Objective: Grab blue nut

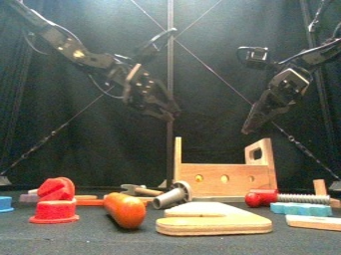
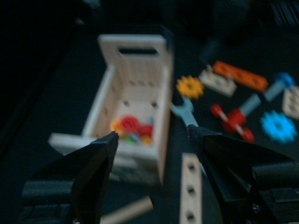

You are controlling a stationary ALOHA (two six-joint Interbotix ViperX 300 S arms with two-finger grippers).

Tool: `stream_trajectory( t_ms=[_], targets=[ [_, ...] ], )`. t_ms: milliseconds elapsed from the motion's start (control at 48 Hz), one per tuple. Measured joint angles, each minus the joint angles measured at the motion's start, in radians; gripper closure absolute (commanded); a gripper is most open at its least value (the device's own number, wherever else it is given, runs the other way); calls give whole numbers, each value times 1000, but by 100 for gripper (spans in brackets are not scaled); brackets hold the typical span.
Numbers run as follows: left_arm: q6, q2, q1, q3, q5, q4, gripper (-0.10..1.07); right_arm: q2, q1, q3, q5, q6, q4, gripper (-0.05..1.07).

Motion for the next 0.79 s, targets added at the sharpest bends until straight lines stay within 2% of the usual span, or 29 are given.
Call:
stream_trajectory(
  t_ms=[146, 250, 562, 792],
  targets=[
    [-6, -106, -132, 118, 95, 89, 0, 2, 0, 0, -2, 2, 8, 14],
    [-8, -164, -202, 178, 143, 86, 0, 0, 0, 0, -3, -5, 21, 14],
    [-8, -288, -305, 333, 224, -58, 0, 0, 2, 17, -2, -2, 46, 14],
    [-6, -311, -333, 368, 235, -138, 0, 0, 0, 17, -3, -2, 48, 14]
  ],
)
